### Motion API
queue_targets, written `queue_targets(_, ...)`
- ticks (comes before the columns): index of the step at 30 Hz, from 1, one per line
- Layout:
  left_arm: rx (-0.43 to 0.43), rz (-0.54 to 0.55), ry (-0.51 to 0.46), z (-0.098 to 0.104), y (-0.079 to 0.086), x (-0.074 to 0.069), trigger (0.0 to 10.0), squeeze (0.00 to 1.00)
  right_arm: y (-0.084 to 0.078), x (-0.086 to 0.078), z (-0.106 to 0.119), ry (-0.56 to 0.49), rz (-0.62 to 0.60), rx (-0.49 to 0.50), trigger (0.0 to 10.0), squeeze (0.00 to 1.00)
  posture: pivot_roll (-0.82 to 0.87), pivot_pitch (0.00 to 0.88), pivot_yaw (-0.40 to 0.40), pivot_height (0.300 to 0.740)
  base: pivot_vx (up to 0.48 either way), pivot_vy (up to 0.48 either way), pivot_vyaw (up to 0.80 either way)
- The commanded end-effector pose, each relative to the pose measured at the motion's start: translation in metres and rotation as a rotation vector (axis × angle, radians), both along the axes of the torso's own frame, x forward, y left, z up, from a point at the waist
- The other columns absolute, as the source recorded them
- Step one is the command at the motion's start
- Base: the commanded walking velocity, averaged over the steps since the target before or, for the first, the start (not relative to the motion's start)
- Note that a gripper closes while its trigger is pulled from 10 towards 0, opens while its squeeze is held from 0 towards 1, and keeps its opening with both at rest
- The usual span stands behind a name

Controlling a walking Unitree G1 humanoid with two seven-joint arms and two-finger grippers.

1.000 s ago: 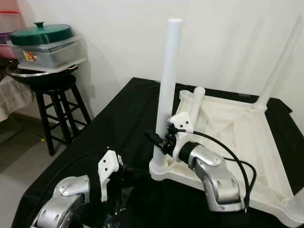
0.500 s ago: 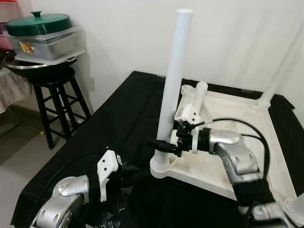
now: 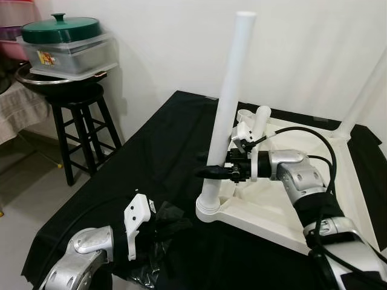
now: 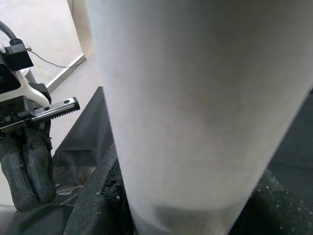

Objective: Building children table

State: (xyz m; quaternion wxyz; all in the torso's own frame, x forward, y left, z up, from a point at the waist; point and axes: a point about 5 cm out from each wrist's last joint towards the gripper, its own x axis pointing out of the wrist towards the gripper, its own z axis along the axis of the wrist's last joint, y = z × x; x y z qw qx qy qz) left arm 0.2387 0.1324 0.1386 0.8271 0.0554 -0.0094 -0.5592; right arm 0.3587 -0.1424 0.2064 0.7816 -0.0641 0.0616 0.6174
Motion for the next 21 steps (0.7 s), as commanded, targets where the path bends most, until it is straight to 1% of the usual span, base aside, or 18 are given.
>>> queue_targets(1, -0.004, -0.004, 0.009, 0.000, 0.000, -0.002, 10.0, 0.00, -0.008, 0.000, -0.004, -0.021, -0.037, -0.004, 0.0, 0.00, -0.03, 0.024, -0.089, 0.740, 0.000, 0.000, 0.00)
queue_targets(3, -0.006, -0.004, 0.010, 0.000, 0.000, -0.002, 10.0, 0.00, -0.009, -0.001, -0.006, -0.036, -0.068, -0.013, 0.0, 0.00, -0.04, 0.027, -0.085, 0.740, 0.000, 0.000, 0.00)
queue_targets(4, -0.007, -0.005, 0.010, 0.000, 0.000, -0.002, 10.0, 0.00, -0.010, -0.002, -0.007, -0.051, -0.107, -0.017, 0.0, 0.00, -0.04, 0.028, -0.085, 0.740, 0.000, 0.000, 0.00)
queue_targets(5, -0.007, -0.005, 0.010, 0.000, 0.000, -0.002, 10.0, 0.00, -0.010, -0.002, -0.007, -0.051, -0.107, -0.017, 0.0, 0.00, -0.04, 0.028, -0.085, 0.740, 0.000, 0.000, 0.00)
queue_targets(6, -0.008, -0.004, 0.011, 0.000, 0.000, -0.002, 10.0, 0.00, -0.011, -0.002, -0.009, -0.064, -0.146, -0.019, 0.0, 0.00, -0.04, 0.027, -0.086, 0.740, 0.000, 0.000, 0.00)
queue_targets(7, -0.008, -0.004, 0.011, 0.000, 0.001, -0.001, 10.0, 0.00, -0.011, -0.003, -0.012, -0.094, -0.257, -0.045, 0.0, 0.00, -0.04, 0.030, -0.089, 0.740, 0.000, 0.000, 0.00)
queue_targets(8, -0.008, -0.004, 0.011, 0.000, 0.001, -0.001, 10.0, 0.00, -0.011, -0.003, -0.012, -0.094, -0.257, -0.045, 0.0, 0.00, -0.04, 0.030, -0.089, 0.740, 0.000, 0.000, 0.00)
queue_targets(9, -0.009, -0.001, 0.011, 0.000, 0.002, -0.002, 10.0, 0.00, -0.004, -0.003, -0.018, -0.091, -0.455, -0.024, 0.0, 0.00, -0.06, 0.033, -0.094, 0.740, 0.000, 0.000, 0.00)
queue_targets(10, -0.010, 0.001, 0.012, 0.000, 0.003, -0.002, 10.0, 0.00, -0.002, -0.005, -0.021, -0.082, -0.601, -0.011, 0.0, 0.00, -0.06, 0.034, -0.089, 0.740, 0.000, 0.000, 0.00)
queue_targets(11, -0.010, 0.001, 0.012, 0.000, 0.003, -0.002, 10.0, 0.00, -0.002, -0.005, -0.021, -0.082, -0.601, -0.011, 0.0, 0.00, -0.06, 0.034, -0.089, 0.740, 0.000, 0.000, 0.00)
queue_targets(12, -0.010, 0.002, 0.011, 0.001, 0.005, -0.001, 10.0, 0.00, 0.005, -0.011, -0.028, -0.074, -0.903, 0.043, 0.0, 0.00, -0.07, 0.043, -0.067, 0.740, 0.000, 0.000, 0.00)
queue_targets(13, -0.010, 0.002, 0.011, 0.001, 0.005, -0.001, 10.0, 0.00, 0.005, -0.011, -0.028, -0.074, -0.903, 0.043, 0.0, 0.00, -0.07, 0.043, -0.067, 0.740, 0.000, 0.000, 0.00)
queue_targets(14, -0.012, 0.000, 0.015, 0.001, 0.005, 0.000, 10.0, 0.00, 0.025, -0.034, -0.047, -0.001, -0.963, 0.040, 0.0, 0.00, -0.07, 0.052, -0.046, 0.740, 0.000, 0.000, 0.00)
queue_targets(15, -0.004, -0.006, 0.018, 0.000, 0.006, 0.001, 10.0, 0.00, 0.035, -0.047, -0.053, 0.005, -0.974, 0.025, 0.0, 0.00, -0.09, 0.012, -0.031, 0.740, 0.000, 0.000, 0.00)
queue_targets(16, -0.001, -0.009, 0.022, 0.000, 0.006, 0.002, 10.0, 0.00, 0.038, -0.053, -0.056, 0.013, -0.973, 0.009, 0.0, 0.00, -0.09, 0.012, -0.028, 0.740, 0.000, 0.000, 0.00)
queue_targets(18, -0.001, -0.009, 0.022, 0.000, 0.006, 0.002, 10.0, 0.00, 0.038, -0.053, -0.056, 0.013, -0.973, 0.009, 0.0, 0.00, -0.09, 0.012, -0.028, 0.740, 0.000, 0.000, 0.00)
queue_targets(19, 0.000, -0.010, 0.025, -0.002, 0.005, 0.003, 10.0, 0.00, 0.039, -0.054, -0.058, 0.011, -0.940, -0.012, 0.0, 0.00, -0.09, 0.010, -0.034, 0.740, 0.000, 0.000, 0.00)
queue_targets(21, 0.001, -0.012, 0.027, -0.002, 0.005, 0.004, 10.0, 0.00, 0.036, -0.052, -0.060, 0.003, -0.940, -0.028, 0.0, 0.00, -0.09, 0.005, -0.049, 0.740, 0.000, 0.000, 0.00)
